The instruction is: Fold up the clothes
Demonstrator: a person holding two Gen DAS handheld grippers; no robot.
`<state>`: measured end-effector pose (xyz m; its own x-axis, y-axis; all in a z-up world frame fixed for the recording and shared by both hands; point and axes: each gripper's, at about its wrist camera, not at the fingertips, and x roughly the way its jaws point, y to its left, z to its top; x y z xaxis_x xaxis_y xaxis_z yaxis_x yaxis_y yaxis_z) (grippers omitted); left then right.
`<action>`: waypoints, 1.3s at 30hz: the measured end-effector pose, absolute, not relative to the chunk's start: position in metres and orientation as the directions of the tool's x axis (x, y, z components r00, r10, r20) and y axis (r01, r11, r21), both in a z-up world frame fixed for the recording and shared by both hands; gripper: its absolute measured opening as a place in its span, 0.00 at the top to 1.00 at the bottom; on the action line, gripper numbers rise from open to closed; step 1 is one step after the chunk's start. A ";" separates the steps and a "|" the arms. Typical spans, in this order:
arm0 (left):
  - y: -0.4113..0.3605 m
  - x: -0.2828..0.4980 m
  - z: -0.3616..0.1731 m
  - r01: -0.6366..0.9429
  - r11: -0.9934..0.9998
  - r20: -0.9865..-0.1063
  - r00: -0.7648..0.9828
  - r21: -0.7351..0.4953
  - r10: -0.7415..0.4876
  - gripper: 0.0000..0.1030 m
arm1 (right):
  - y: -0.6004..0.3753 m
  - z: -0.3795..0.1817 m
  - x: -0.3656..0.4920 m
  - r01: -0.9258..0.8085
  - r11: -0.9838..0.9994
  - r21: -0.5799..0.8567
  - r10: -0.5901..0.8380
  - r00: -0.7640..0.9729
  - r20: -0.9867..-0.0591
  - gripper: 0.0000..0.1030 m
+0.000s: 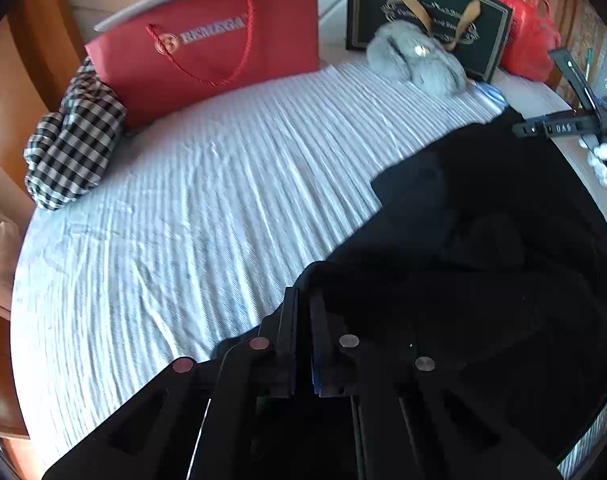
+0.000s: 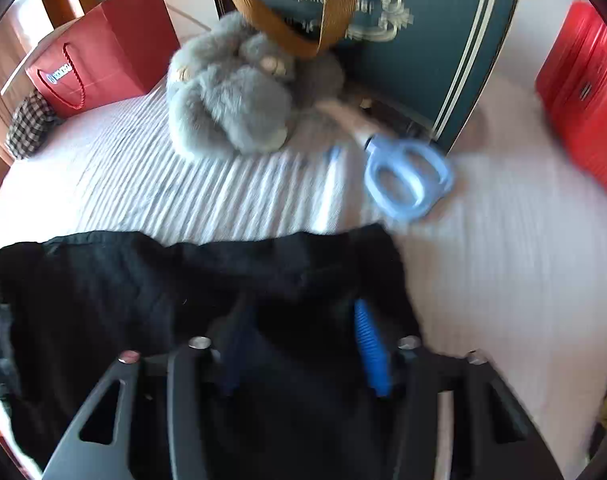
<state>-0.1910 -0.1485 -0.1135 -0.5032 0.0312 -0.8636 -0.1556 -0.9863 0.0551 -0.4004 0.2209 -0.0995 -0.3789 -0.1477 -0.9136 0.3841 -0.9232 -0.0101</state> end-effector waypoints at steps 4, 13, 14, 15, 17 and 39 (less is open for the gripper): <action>-0.189 -0.211 -0.072 0.038 -0.997 -0.787 -0.612 0.068 -0.077 0.98 | 0.250 -0.062 -0.388 0.251 -0.967 -0.043 -0.100 -0.529 -0.843 0.96; -0.284 -0.290 -0.062 0.320 -0.945 -0.831 -0.542 -0.064 -0.127 0.85 | 0.377 -0.018 -0.378 -0.192 -0.981 -0.027 0.139 -0.599 -0.789 0.85; -0.276 -0.286 -0.058 0.255 -0.964 -0.829 -0.553 -0.078 -0.080 0.79 | 0.379 -0.017 -0.369 -0.159 -0.987 -0.001 0.099 -0.608 -0.788 0.70; -0.267 -0.282 -0.055 0.191 -0.978 -0.827 -0.562 -0.088 -0.035 0.61 | 0.378 -0.019 -0.359 -0.124 -0.992 0.022 0.058 -0.603 -0.795 0.47; -0.246 -0.266 -0.054 0.070 -0.996 -0.823 -0.568 -0.055 0.005 0.45 | 0.375 -0.022 -0.340 -0.054 -0.996 0.069 -0.023 -0.590 -0.807 0.29; -0.145 -0.257 -0.117 -0.186 -0.980 -0.883 -0.468 0.073 0.023 0.98 | 0.312 -0.057 -0.307 0.168 -0.981 0.101 -0.173 -0.494 -0.852 0.14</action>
